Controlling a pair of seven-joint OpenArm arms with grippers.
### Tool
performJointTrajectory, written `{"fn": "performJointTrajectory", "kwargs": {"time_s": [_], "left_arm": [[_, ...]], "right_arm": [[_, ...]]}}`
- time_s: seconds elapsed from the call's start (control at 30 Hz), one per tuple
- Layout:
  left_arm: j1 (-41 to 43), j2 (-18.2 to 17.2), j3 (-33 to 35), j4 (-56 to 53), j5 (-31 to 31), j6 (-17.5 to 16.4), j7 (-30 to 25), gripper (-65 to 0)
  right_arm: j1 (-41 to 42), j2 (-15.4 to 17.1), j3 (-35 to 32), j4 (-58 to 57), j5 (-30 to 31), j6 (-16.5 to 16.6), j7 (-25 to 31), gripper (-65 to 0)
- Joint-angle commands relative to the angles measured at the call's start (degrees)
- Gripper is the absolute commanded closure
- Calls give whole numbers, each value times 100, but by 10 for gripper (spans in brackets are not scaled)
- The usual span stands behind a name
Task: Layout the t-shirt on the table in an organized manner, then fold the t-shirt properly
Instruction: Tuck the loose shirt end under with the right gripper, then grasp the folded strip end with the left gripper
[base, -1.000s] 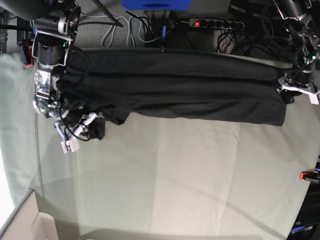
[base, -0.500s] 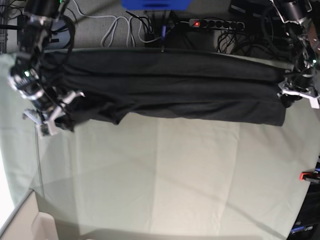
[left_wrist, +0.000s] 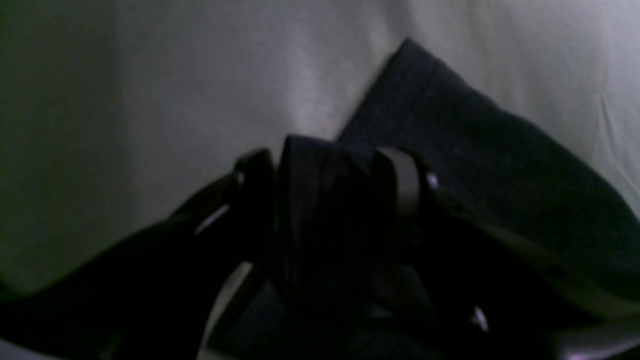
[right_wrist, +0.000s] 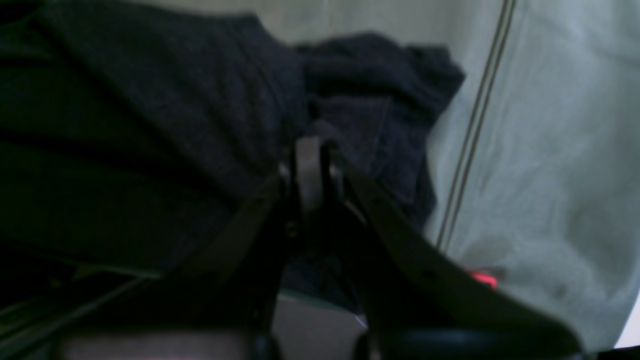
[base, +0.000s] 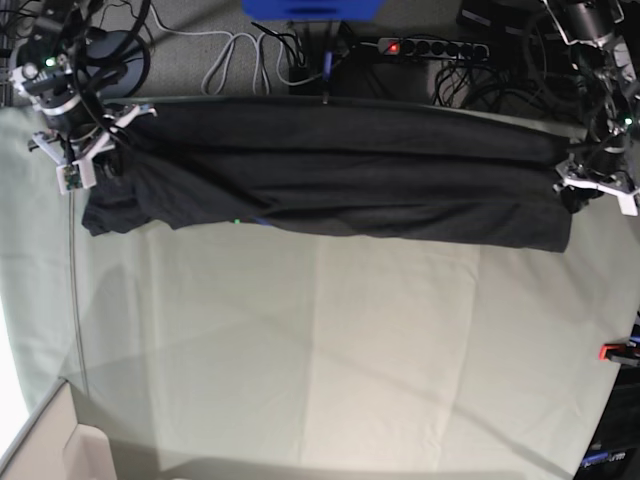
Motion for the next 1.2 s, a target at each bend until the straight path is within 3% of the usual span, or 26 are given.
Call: {"fn": "performJointTrajectory", "kwargs": {"time_s": [0.0,0.8,0.93,1.03,1.17], "left_arm": [[-34,-119,-18,95,-62,-17,-136,-312],[-34,-137,-9,95,-62,-17,-136,-313],[1,-137,-9,148,-62,-17,-136,-321],[18,-137,-9,148,-62,-17,-127,-391],[27,-137,-44,245,-62,-26,-127,-471]], "right_arm": [[6,36,120,78,95,28,159,0],[278,-87,629,-1469,95,28,159,-6],[278,-87,647,-1461,95,28,159,-139],[278,-96,700,-1373,95,28,159,-240],[278,-237,1131,-968,227,28,159,-302]]}}
